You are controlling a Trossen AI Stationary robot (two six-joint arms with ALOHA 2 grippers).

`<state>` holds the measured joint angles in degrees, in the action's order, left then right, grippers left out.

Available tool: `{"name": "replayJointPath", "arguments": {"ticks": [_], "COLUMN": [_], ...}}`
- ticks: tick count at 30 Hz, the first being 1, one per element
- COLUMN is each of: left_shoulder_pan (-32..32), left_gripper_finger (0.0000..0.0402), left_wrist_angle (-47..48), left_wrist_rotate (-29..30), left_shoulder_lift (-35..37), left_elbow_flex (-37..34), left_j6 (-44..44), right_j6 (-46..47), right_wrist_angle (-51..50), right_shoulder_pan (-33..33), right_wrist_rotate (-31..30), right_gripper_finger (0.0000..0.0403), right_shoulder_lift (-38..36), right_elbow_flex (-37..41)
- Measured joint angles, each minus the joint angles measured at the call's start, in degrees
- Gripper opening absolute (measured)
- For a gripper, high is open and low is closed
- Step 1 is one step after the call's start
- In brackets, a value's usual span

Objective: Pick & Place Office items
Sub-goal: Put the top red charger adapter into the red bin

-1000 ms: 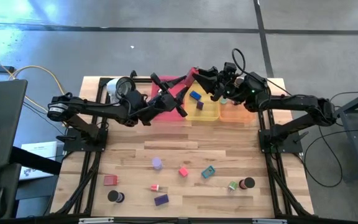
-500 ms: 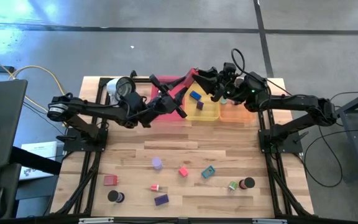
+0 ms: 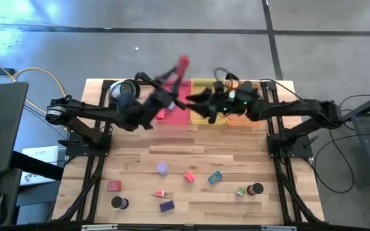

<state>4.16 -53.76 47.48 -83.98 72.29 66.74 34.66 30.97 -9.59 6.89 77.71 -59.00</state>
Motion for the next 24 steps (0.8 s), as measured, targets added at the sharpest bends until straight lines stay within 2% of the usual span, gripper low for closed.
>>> {"name": "replayJointPath", "arguments": {"ticks": [2,8,12,15,18,21,24], "left_shoulder_pan": [0.40,2.21,3.29,3.38,2.94,2.90,2.89], "left_gripper_finger": [0.0107,0.0107,0.0107,0.0107,0.0107,0.0107,0.0107], "left_wrist_angle": [-3.79,-4.50,0.46,8.45,19.56,34.21,49.54], "left_wrist_rotate": [1.75,4.14,10.31,15.68,17.42,14.57,8.16], "left_shoulder_lift": [-0.06,1.97,4.39,7.22,10.78,13.71,17.27], "left_elbow_flex": [0.02,-0.27,-0.29,-0.39,-0.35,-0.36,-0.42], "left_j6": [2.18,4.04,3.40,-0.36,-8.08,-17.21,-29.04], "right_j6": [-0.12,-1.86,-2.94,-3.91,-5.36,-5.58,-5.60], "right_wrist_angle": [-0.35,-4.89,-8.53,-11.03,-14.81,-16.90,-18.22], "right_shoulder_pan": [-0.26,-0.63,-0.77,-0.84,-0.85,-0.85,-0.87], "right_wrist_rotate": [0.56,1.48,3.31,2.71,1.92,1.82,1.72], "right_gripper_finger": [0.0257,0.0288,0.0294,0.0292,0.0288,0.0287,0.0287], "right_shoulder_lift": [-0.69,-3.44,-5.76,-8.50,-9.82,-11.19,-12.56], "right_elbow_flex": [-0.17,-0.53,-0.48,-0.76,-0.68,-0.58,-0.73]}}
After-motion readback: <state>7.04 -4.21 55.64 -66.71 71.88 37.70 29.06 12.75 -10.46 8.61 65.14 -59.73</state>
